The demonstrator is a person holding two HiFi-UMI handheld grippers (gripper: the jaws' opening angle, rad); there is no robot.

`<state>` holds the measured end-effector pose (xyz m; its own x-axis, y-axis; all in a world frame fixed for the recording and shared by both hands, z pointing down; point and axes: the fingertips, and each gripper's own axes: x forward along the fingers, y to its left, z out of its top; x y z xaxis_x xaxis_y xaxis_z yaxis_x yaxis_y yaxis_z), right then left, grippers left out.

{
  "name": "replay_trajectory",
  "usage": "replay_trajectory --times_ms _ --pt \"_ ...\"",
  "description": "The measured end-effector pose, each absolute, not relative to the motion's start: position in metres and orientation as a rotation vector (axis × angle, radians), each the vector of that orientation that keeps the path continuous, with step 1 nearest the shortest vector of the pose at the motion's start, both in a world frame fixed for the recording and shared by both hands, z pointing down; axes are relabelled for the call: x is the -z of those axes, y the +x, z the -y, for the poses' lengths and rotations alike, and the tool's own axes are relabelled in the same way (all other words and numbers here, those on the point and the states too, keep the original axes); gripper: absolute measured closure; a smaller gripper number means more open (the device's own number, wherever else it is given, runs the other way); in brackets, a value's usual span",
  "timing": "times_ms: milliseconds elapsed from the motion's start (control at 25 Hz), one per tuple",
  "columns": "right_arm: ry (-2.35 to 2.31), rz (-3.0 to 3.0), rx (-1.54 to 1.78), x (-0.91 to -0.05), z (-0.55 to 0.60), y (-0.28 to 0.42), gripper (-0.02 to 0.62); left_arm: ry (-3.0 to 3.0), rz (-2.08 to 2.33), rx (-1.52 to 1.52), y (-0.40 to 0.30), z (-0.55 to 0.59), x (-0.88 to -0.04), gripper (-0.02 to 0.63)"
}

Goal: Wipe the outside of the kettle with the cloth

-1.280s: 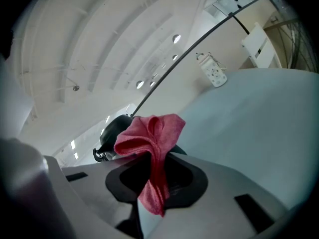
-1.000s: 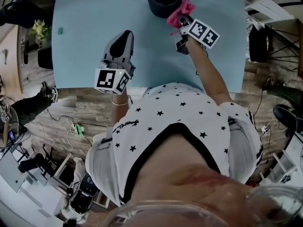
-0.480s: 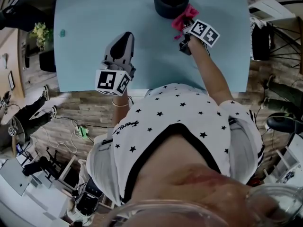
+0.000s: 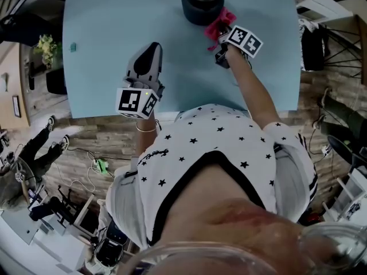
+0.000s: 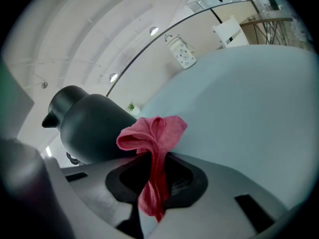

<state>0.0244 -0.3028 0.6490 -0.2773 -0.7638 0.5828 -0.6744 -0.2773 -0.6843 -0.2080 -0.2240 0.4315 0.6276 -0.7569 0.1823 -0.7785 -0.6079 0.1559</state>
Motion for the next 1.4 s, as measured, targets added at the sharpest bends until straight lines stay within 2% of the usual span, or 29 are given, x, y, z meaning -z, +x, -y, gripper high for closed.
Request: replay_trajectory --times_ms 440,720,1400 --pt "-1.829 -2.095 1.28 -0.568 0.286 0.066 0.525 2.64 1.363 -0.131 -0.183 0.198 -0.406 0.566" --pt "-1.677 -2.319 1.041 -0.505 0.277 0.055 0.525 2.668 1.382 -0.14 -0.156 0.174 -0.389 0.566" --pt "-1.436 -2.177 1.027 -0.454 0.248 0.007 0.525 2.687 1.395 -0.164 -0.161 0.143 -0.386 0.566"
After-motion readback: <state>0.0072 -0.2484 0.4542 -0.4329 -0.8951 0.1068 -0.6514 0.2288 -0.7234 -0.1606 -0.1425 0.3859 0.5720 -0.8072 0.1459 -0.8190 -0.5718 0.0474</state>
